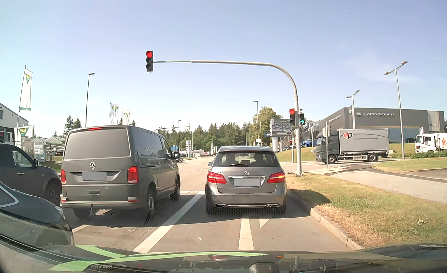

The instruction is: Follow the waypoints while adhering to traffic rules and regulations

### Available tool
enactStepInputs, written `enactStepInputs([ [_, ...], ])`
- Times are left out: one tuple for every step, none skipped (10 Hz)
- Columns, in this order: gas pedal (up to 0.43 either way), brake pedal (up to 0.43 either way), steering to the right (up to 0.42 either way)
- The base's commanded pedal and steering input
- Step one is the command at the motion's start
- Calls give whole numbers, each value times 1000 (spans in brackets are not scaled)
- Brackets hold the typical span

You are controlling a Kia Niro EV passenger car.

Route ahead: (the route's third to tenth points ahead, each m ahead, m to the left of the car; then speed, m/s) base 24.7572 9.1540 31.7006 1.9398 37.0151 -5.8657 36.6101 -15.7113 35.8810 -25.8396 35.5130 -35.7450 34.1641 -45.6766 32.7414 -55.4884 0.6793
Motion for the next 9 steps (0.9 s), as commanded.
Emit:
enactStepInputs([
  [150,0,-18],
  [197,0,-18],
  [240,0,-18],
  [260,0,-18],
  [260,0,-18],
  [260,0,-18],
  [260,0,-18],
  [260,0,-18],
  [260,0,-18],
])
